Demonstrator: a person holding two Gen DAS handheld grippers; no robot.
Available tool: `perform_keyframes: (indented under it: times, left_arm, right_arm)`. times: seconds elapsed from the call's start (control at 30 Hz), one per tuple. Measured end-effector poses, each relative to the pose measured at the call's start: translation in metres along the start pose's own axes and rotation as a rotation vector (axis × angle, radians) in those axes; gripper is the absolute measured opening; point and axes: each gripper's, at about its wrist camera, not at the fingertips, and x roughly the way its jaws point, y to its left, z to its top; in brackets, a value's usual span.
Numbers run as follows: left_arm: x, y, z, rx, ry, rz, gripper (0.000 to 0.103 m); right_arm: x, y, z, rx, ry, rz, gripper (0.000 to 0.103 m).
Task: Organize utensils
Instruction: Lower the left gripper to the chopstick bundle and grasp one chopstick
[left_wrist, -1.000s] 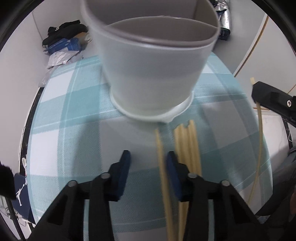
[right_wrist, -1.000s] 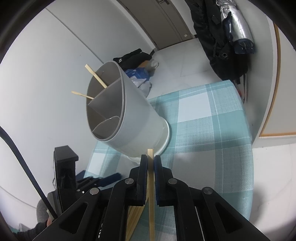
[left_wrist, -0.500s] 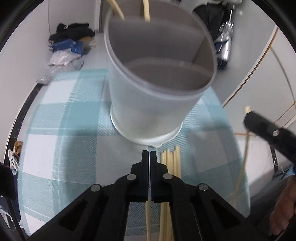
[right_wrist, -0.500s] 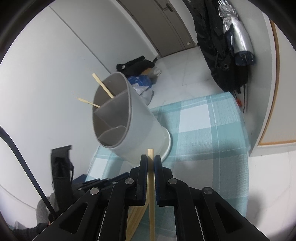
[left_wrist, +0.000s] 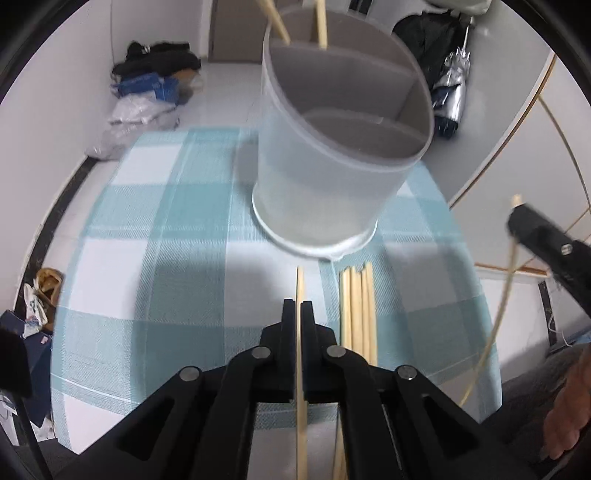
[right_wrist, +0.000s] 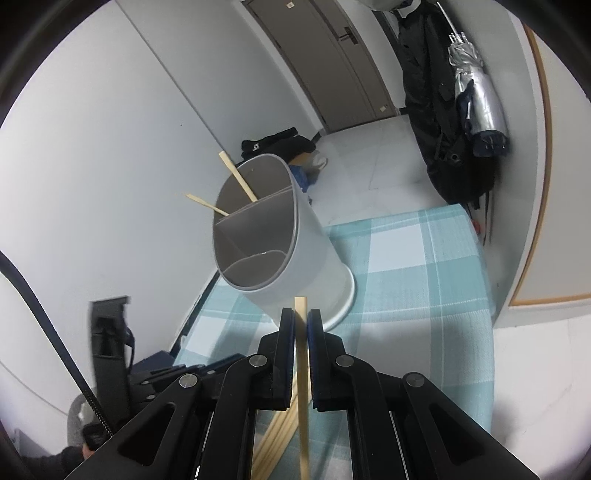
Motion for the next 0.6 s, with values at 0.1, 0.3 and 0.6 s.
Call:
perform_keyframes:
  times: [0.1,0.3,0.6]
  left_arm:
    - [0.008,0.0,0.003,0.007,0.015,0.0,0.026]
    - [0.023,-0.004,0.01,0.04,0.018,0.028,0.051]
    - [0.038,-0.014,0.016,0.155,0.036,0.066,0.017]
  right_arm:
    - [-0.002,0.0,0.001,-0.003,-0.006,0.0,0.006]
    - [-0.004,-0.006,0.004,0.009,-0.008,0.003,0.006]
    - [-0.007,-0.017,0.009,0.036,-0.008,0.008,0.006]
